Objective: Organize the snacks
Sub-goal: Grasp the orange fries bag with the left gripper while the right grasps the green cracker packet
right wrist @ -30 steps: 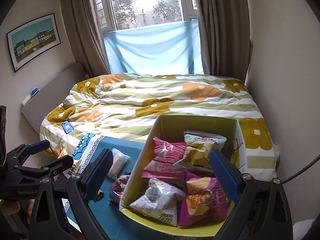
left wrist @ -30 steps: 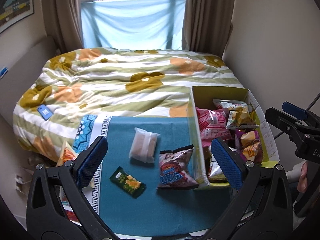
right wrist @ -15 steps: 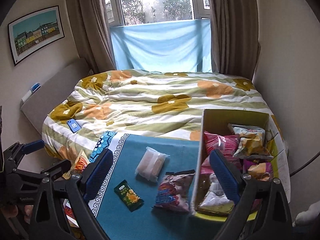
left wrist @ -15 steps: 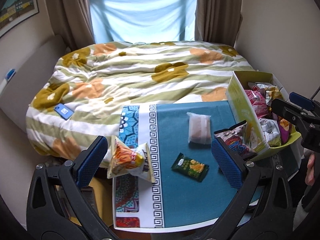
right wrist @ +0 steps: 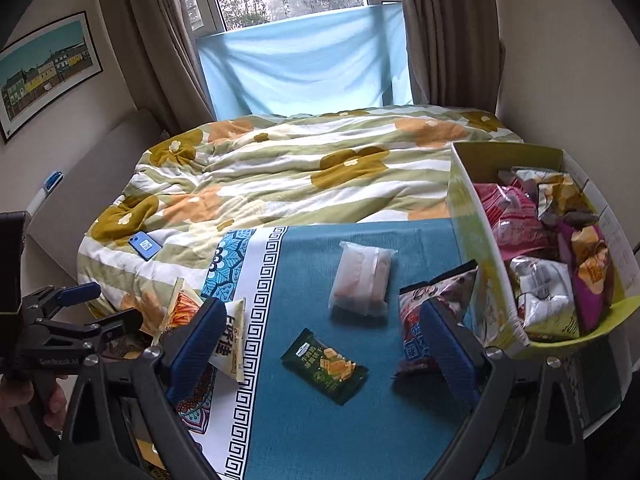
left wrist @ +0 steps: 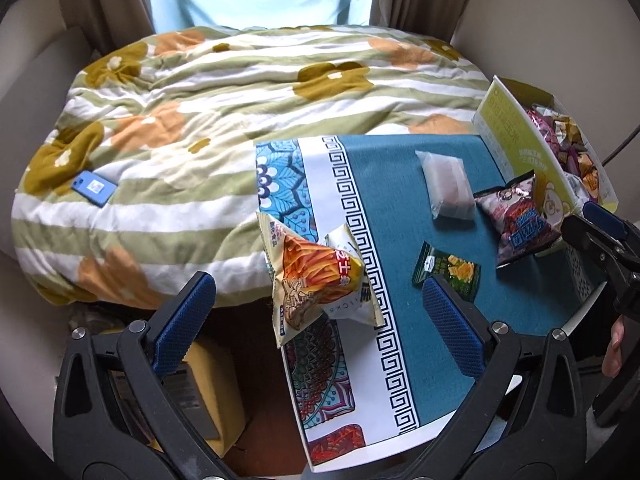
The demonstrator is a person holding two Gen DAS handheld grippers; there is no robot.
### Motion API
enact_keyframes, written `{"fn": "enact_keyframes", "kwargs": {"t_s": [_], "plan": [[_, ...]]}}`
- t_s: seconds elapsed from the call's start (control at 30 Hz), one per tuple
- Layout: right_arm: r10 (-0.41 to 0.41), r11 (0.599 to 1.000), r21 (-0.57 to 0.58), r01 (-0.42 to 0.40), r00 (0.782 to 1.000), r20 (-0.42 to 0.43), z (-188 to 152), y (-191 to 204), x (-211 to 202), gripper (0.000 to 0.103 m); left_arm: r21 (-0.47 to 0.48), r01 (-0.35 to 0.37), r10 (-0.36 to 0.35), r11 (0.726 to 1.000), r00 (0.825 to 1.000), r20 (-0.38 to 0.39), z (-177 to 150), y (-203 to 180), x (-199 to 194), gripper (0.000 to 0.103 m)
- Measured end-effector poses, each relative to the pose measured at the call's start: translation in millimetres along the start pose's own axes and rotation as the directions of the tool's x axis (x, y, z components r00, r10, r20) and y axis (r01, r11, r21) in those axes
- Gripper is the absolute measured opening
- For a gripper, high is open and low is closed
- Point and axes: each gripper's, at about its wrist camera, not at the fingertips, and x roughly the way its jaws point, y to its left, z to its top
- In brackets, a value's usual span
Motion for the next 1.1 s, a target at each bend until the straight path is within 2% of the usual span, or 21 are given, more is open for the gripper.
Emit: {"fn": "enact_keyframes", "kwargs": {"t_s": [0.17,0.5,0.67,0.8,0.97,1.07,1.1], "plan": [[-0.018,1.0,-0.021,0.016,0.998,-0.064,-22.6,7.3,32.9,0.096,-0.004,0.036,-0.036,0.999,0.999,-0.033,-1.4,7.1,43.0,0.102],[0.018,0.99,-0.131,-0.044,0.982,-0.188,-60.5,5.8,113.8,0.096,-0.003,0.043,-0.043,0.999,0.997,-0.067,-0.8,4.8,104.5,0.102],[0.06,0.968,-0.223,-0.112,0.971,-0.23,-69.4,5.9,138.4,0.096,0.003,0.044,-0.043,0.999,0.995,-0.088,-6.8,1.1,117.9,0.102],[0.082,0.935,-0.312,-0.167,0.96,-0.267,-75.1,5.3,149.5,0.096,0.029,0.013,-0.01,0.999,0.996,-0.088,-6.9,-2.6,121.4,0.102],[0.091,0.928,-0.315,-0.199,0.941,-0.327,-81.7,-0.1,160.4,0.096,0.028,0.005,-0.003,1.0,0.997,-0.075,-4.2,-0.9,123.1,0.102],[0.079,0.921,-0.339,-0.192,0.944,-0.32,-87.2,5.1,157.1,0.094,0.037,-0.014,0.016,0.999,0.997,-0.075,-4.6,-0.5,125.4,0.101],[0.077,0.918,-0.347,-0.191,0.945,-0.317,-89.1,7.4,155.6,0.092,0.042,-0.015,0.018,0.999,0.997,-0.074,-4.8,-0.7,125.8,0.097]]}}
